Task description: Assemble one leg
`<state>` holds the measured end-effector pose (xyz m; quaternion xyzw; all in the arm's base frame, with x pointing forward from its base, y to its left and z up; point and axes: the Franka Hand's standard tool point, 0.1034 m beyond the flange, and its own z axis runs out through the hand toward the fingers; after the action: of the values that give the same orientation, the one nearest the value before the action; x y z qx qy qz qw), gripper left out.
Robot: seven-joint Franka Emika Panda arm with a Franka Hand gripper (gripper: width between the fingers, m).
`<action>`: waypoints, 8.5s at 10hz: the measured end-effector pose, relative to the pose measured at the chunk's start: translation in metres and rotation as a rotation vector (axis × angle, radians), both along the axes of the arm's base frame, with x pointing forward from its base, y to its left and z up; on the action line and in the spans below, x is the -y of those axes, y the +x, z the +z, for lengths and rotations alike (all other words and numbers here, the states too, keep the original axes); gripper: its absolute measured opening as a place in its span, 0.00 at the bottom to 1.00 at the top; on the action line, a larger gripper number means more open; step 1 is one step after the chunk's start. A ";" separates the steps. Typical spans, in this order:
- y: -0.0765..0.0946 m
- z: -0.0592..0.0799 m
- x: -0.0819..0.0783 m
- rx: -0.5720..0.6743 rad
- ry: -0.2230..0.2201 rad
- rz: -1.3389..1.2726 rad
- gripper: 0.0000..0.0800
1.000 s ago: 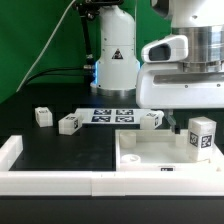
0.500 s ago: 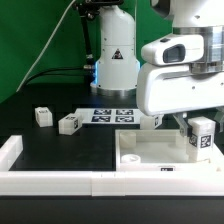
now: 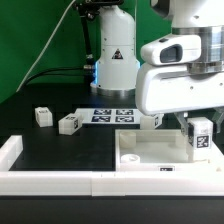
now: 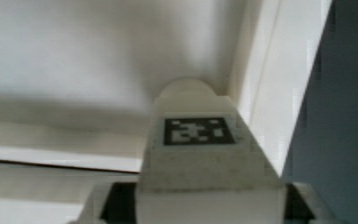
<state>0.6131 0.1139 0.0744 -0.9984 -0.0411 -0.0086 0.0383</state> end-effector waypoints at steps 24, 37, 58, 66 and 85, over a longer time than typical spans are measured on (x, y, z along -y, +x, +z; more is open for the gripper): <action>0.000 -0.002 -0.009 -0.027 -0.007 -0.386 0.81; 0.002 0.000 -0.007 -0.043 -0.035 -0.459 0.37; 0.002 -0.002 -0.004 -0.032 -0.014 -0.195 0.81; 0.002 -0.002 -0.001 -0.017 -0.022 0.007 0.36; 0.005 -0.001 -0.004 -0.134 0.062 -1.969 0.36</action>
Offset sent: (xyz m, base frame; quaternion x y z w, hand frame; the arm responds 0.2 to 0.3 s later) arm -0.0034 -0.0048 -0.0023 0.0034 0.0038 0.2706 0.9627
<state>0.6183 0.1182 0.0733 -0.5840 0.8104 0.0189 0.0426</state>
